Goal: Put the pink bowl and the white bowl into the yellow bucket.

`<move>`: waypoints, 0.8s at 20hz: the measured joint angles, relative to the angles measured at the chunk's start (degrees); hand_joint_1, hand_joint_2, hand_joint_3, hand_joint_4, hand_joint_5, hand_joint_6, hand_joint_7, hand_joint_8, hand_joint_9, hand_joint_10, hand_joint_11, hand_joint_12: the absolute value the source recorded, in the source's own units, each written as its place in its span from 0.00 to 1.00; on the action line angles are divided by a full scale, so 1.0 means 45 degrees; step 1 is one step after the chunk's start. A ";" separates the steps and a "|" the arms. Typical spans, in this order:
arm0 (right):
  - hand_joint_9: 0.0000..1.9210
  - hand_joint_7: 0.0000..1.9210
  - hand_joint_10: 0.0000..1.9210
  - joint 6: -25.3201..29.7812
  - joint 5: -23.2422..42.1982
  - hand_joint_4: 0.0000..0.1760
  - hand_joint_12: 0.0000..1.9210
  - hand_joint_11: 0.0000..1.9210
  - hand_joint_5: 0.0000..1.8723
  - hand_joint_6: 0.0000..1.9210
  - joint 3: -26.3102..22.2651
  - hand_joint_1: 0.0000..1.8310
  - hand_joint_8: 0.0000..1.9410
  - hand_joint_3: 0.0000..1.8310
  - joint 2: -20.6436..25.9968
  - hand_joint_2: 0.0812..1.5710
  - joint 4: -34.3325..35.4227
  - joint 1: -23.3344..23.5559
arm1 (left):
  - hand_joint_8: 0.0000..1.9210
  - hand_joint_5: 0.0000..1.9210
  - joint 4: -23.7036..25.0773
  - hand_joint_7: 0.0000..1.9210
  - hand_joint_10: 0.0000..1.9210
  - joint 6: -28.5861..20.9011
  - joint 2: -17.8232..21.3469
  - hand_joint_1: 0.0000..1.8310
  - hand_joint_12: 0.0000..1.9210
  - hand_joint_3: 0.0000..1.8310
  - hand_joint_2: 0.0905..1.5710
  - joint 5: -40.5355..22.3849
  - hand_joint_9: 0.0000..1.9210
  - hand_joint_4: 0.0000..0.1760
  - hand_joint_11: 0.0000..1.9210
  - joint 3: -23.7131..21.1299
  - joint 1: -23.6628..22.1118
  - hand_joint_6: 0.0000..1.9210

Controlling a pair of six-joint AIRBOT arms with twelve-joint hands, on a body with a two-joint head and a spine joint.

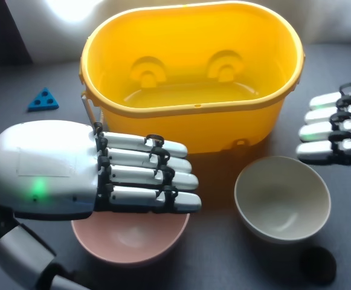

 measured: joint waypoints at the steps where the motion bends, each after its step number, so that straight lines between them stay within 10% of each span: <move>1: 0.00 0.00 0.00 0.0087 -0.0199 0.00 0.00 0.00 0.00 0.00 0.0000 0.00 0.00 0.01 -0.0097 0.65 0.0058 0.0155 | 0.00 0.00 0.0010 0.00 0.00 -0.0015 0.0005 0.00 0.00 0.02 0.65 -0.0005 0.00 0.00 0.00 0.0000 -0.0058 0.00; 16: 0.00 0.00 0.00 -0.0146 -0.1277 0.00 0.00 0.00 0.00 0.00 0.0316 0.00 0.00 0.00 -0.0175 0.66 -0.0525 -0.0053 | 0.00 0.00 0.1049 0.01 0.00 -0.1005 -0.0068 0.00 0.00 0.01 0.68 -0.0369 0.00 0.00 0.00 0.0214 -0.0563 0.00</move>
